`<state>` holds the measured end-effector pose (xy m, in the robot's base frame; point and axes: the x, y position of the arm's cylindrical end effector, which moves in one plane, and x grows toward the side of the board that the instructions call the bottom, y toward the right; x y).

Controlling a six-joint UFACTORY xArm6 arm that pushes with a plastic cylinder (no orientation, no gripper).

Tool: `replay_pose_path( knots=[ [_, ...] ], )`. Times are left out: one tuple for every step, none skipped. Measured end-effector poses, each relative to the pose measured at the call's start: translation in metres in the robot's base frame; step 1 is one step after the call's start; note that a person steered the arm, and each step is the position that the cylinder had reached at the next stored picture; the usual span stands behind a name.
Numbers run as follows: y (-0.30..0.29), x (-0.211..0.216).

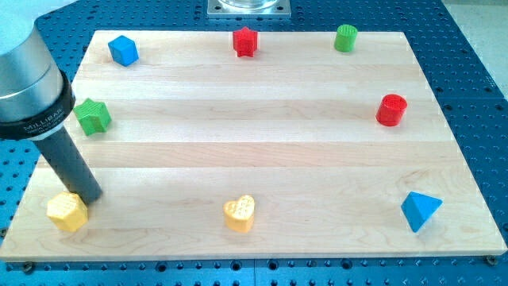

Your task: Move the blue triangle to the right of the yellow heart

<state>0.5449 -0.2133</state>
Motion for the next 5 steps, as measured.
replay_pose_path(
  knots=[
    [0.008,-0.002],
    [0.062,-0.049],
    [0.196,-0.053],
    [0.343,-0.053],
    [0.489,-0.038]
  ],
)
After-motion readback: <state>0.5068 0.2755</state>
